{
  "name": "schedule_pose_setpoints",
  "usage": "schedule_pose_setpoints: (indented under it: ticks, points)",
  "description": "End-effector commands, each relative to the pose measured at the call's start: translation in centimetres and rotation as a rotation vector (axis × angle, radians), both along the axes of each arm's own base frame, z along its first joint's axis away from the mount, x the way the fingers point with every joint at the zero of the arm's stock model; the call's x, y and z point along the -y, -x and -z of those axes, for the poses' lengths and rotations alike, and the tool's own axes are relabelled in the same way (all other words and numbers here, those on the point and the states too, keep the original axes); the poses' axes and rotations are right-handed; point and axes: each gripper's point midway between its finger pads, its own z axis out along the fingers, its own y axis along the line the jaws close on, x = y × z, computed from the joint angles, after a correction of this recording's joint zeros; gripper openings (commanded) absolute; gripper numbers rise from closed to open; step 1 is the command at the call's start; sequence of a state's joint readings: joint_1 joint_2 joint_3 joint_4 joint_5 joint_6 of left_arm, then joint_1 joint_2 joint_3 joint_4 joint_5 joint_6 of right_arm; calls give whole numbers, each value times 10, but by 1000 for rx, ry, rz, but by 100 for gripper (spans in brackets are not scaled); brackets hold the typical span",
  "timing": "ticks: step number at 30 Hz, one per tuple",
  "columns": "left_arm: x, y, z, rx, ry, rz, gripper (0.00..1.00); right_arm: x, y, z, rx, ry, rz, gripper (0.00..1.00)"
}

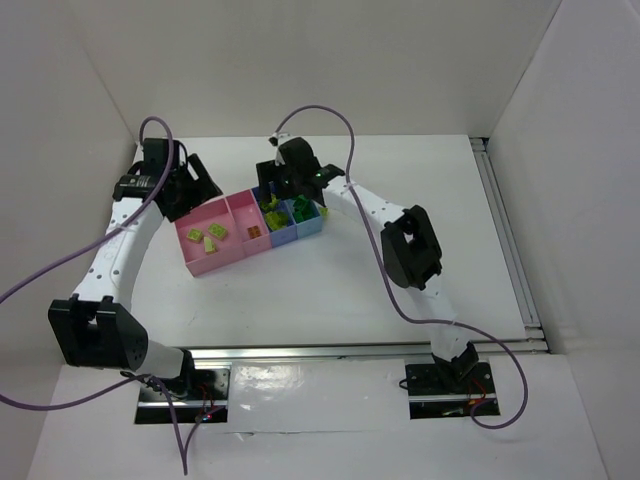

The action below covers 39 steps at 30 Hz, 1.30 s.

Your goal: Sort the legos into containers by color

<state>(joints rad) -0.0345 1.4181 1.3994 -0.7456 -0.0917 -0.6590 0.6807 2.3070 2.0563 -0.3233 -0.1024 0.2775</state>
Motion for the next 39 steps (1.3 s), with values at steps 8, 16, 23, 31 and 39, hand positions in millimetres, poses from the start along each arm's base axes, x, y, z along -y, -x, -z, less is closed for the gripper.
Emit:
schedule_pose_setpoints:
  ticks: [8,16,23,31,39]
  points:
    - [-2,2,0,29,10,8,90,134,-29,-48,97,-19,391,58]
    - [-2,0,-1,37,20,21,89,180,-33,35,-131,83,471,9]
    - [-2,0,-1,38,20,21,89,119,-20,35,-130,73,317,6]
    - [-2,0,-1,38,20,21,89,58,-7,31,-108,52,131,10]
    - [-2,-1,-5,46,13,27,89,116,-31,42,-73,208,350,62]
